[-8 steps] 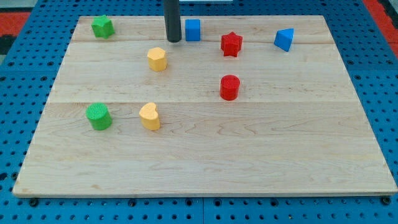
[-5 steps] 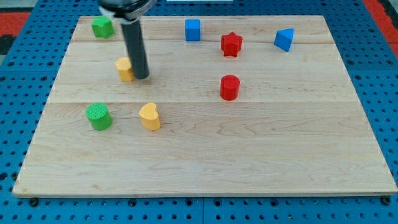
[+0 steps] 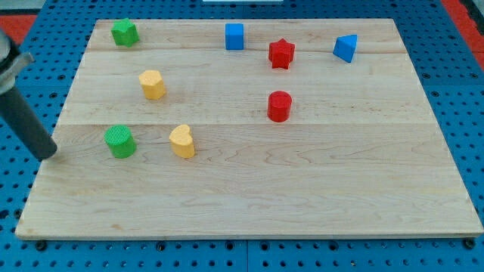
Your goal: Move green circle to the left of blue triangle
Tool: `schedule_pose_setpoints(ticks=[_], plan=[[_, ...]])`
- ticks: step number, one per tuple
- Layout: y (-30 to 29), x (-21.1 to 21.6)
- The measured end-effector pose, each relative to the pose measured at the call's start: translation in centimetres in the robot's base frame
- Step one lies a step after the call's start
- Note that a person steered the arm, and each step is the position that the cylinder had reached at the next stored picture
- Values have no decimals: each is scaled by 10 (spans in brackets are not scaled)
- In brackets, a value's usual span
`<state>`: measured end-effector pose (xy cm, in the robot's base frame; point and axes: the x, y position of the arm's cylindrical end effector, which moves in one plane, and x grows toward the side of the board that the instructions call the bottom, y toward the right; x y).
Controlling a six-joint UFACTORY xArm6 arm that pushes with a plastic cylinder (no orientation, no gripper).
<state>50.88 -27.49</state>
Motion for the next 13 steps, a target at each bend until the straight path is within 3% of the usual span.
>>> schedule_pose_setpoints(ticks=[2, 3, 4, 7, 8, 11, 13], plan=[[150, -23], [220, -75], [239, -84], [116, -74], [103, -82], [285, -132], [228, -135]])
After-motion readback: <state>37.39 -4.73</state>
